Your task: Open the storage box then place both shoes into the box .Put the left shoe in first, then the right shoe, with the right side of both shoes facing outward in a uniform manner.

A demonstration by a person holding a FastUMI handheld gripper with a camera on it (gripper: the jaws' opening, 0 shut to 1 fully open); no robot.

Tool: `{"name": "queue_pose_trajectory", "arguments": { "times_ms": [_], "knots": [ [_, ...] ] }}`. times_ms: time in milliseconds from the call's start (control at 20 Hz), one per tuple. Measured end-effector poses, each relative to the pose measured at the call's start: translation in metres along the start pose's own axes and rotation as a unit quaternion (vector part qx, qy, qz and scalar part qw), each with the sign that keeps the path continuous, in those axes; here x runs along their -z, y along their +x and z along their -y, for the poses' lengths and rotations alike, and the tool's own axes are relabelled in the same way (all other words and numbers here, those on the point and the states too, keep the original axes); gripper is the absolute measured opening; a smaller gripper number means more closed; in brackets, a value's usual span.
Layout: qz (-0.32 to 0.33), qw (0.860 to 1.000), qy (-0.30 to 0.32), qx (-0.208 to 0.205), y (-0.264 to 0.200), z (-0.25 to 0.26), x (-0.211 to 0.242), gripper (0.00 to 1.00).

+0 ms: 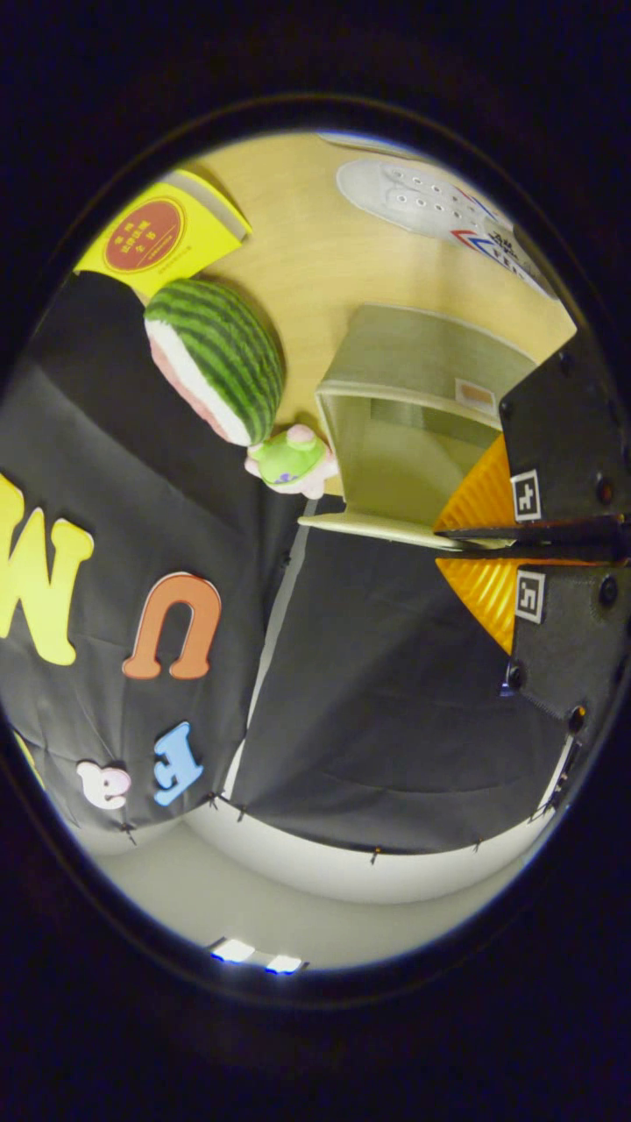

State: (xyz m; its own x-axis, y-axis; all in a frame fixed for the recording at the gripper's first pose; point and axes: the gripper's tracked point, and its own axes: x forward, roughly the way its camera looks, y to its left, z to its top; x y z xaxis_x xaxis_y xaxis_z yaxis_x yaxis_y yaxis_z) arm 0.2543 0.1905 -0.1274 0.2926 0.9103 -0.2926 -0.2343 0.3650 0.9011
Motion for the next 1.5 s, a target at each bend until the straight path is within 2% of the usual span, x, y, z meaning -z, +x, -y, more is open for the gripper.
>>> {"name": "queue_pose_trajectory", "arguments": {
  "times_ms": [250, 500, 700, 900, 1100, 1200, 1300, 1350, 1500],
  "knots": [
    [0.004, 1.000, -0.022, 0.008, 0.024, -0.037, 0.007, 0.08],
    [0.022, 1.000, 0.002, -0.001, 0.055, -0.074, 0.007, 0.07],
    [0.030, 0.999, -0.021, -0.017, 0.087, -0.106, 0.013, 0.07],
    [0.037, 0.998, -0.023, -0.044, 0.126, -0.121, 0.025, 0.09],
    [0.015, 0.999, -0.001, -0.046, 0.164, -0.116, 0.054, 0.11],
    [0.026, 0.999, -0.023, -0.041, 0.170, -0.115, 0.062, 0.24],
    [0.076, 0.995, -0.050, -0.033, 0.163, -0.119, 0.052, 0.77],
    [0.091, 0.994, -0.060, -0.025, 0.157, -0.117, 0.052, 1.00],
    [0.087, 0.994, -0.065, -0.003, 0.144, -0.117, 0.053, 1.00]
  ]
}}
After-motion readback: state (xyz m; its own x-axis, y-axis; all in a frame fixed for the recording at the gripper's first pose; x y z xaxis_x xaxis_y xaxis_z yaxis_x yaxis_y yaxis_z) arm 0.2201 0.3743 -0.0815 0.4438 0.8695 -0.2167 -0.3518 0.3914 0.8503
